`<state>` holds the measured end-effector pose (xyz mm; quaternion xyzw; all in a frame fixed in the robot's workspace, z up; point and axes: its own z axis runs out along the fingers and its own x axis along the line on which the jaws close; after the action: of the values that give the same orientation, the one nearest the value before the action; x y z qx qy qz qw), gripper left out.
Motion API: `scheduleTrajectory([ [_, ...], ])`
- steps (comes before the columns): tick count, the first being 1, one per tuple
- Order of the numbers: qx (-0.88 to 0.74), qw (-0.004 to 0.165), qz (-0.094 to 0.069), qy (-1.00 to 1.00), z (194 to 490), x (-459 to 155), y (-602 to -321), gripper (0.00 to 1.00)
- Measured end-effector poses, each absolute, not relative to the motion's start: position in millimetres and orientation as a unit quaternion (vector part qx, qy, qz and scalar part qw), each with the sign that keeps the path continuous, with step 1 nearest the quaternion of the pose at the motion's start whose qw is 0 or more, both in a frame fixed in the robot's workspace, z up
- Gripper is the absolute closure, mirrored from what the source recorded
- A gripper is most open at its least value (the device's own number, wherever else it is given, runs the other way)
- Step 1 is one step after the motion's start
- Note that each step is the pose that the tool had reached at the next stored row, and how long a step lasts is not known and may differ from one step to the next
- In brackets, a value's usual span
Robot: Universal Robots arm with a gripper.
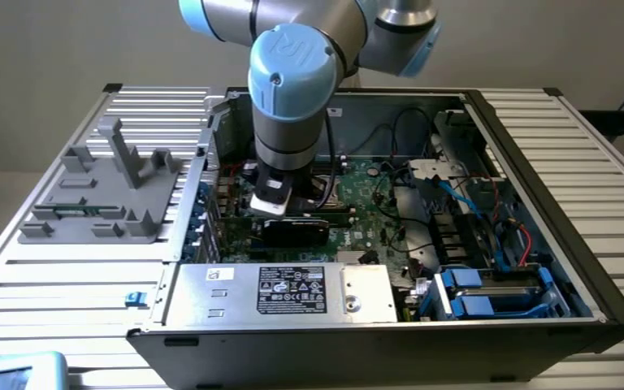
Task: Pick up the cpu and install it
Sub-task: 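Install the second cpu locking lever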
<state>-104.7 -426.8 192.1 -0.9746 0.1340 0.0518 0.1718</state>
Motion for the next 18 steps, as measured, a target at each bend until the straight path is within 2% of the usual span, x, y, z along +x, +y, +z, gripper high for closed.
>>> scheduleTrajectory([
  [18, -0.975, 0.172, 0.048, 0.133, 190.0, -104.7, -428.1, 0.89],
])
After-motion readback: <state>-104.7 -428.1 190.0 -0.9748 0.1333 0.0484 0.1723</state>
